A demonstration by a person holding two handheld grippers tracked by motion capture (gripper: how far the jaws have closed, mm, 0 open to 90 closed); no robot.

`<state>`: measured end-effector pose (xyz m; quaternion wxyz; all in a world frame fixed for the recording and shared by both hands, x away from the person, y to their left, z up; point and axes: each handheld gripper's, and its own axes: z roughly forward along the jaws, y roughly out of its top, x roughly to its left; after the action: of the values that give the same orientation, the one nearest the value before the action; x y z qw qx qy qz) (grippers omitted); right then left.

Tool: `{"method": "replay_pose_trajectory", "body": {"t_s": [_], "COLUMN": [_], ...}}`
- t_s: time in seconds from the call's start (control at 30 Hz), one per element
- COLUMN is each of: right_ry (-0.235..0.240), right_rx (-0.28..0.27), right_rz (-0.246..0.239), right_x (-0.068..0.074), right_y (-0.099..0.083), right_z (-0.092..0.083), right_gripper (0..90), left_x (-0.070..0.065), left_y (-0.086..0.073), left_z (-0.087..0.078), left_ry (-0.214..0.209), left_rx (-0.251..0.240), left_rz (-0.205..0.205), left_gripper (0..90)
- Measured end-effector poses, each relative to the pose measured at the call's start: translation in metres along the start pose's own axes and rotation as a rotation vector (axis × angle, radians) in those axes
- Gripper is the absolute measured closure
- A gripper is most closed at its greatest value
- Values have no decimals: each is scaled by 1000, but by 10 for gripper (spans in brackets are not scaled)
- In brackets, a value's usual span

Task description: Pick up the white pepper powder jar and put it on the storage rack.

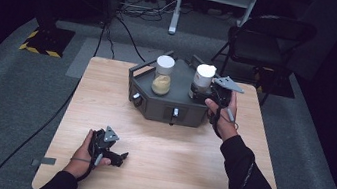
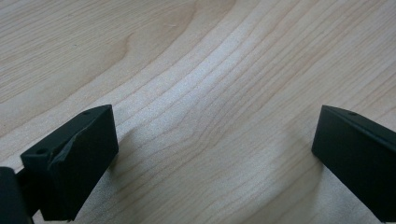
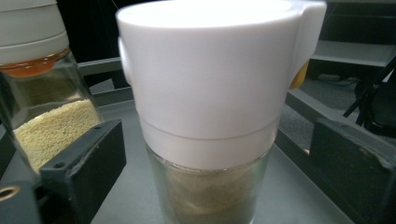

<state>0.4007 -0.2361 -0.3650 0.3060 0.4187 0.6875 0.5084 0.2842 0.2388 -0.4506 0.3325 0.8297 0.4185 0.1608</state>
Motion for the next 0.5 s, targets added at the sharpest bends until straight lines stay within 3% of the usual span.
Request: {"method": "replay_pose_trajectory", "body": {"t_s": [0.5], "right_ry": [-5], "right_rx": [5], "right_rz": [-120], "right_x": [5], "right_y": [8], "right_z": [-25], "right_gripper": [12], "left_x": [0], "left_y": [0], "left_z": [0], "left_ry": [0], "left_rx": [0], "left_rz": [0], "left_gripper": [0]}}
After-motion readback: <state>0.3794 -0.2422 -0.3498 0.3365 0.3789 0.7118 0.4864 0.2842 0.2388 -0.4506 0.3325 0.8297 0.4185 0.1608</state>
